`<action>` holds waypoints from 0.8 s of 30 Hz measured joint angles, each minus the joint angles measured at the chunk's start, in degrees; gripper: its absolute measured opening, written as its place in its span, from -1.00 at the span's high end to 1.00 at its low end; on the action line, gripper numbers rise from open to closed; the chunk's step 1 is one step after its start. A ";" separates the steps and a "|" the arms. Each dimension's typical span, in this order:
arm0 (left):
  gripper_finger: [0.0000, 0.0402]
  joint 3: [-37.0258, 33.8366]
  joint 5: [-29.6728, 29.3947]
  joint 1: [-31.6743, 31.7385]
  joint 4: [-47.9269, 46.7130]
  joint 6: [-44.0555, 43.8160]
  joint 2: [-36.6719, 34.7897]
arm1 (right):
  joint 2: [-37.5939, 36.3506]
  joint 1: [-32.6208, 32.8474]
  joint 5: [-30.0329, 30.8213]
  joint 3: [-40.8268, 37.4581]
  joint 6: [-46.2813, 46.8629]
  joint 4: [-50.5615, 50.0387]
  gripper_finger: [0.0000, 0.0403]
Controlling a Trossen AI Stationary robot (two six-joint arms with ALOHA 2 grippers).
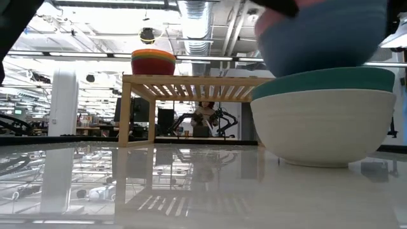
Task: Place and stack bowls onto a shelf
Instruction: Put the light red bowl on the shelf
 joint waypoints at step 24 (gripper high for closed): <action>1.00 0.41 0.06 1.12 -0.99 -5.13 -0.11 | 0.00 0.00 0.46 0.00 0.57 0.25 -0.16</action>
